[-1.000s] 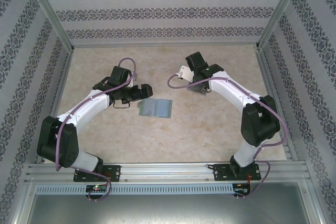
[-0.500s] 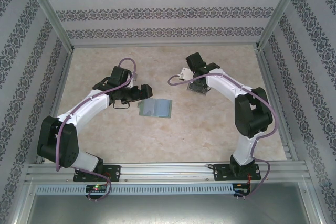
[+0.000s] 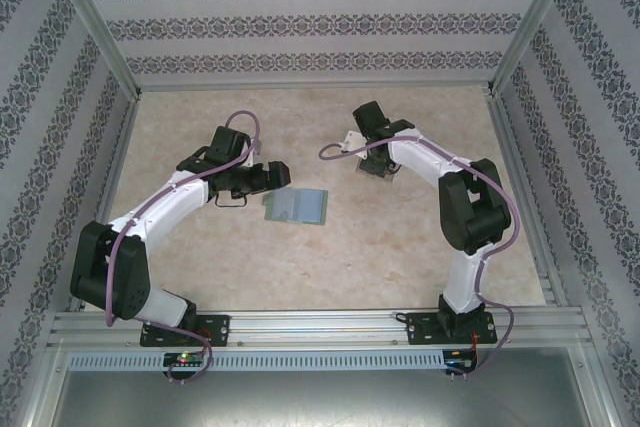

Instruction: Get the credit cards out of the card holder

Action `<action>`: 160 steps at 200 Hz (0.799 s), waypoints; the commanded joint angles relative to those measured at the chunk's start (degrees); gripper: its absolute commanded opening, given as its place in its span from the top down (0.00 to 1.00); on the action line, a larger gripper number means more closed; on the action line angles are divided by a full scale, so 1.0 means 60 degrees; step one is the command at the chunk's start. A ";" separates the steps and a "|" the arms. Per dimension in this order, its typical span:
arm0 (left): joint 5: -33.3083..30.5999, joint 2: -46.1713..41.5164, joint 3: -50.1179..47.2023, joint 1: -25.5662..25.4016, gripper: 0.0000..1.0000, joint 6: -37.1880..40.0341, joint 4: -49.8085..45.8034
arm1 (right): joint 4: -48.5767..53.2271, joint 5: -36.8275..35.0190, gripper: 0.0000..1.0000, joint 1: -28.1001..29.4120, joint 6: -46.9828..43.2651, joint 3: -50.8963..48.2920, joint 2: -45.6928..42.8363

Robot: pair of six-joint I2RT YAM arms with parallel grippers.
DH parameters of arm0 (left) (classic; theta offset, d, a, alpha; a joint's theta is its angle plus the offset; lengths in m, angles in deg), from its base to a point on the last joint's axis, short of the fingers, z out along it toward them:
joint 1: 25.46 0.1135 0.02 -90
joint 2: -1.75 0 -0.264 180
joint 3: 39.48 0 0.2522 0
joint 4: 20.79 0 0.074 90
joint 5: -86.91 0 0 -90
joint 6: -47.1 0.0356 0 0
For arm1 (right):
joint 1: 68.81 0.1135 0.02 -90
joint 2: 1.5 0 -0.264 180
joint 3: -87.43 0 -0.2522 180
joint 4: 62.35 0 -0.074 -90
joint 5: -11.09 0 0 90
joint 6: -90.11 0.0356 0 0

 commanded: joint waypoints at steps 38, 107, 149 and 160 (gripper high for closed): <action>-0.0148 -0.0230 0.0126 0.0004 0.00 0.0129 -0.0219 | -0.0701 -0.1289 0.80 -0.0403 0.0838 0.0413 0.0169; -0.0269 -0.0188 0.0088 0.0005 0.00 0.0071 -0.0234 | -0.0464 -0.1264 0.84 -0.0341 0.3039 0.0390 -0.0676; -0.0218 0.0137 0.0025 0.0024 0.00 -0.0120 -0.0139 | -0.0437 0.0450 0.94 0.0117 0.6150 -0.0230 -0.1997; -0.0188 0.0253 0.0029 0.0015 0.00 -0.0135 -0.0116 | -0.0414 0.0814 0.99 0.0345 0.7038 -0.0400 -0.2194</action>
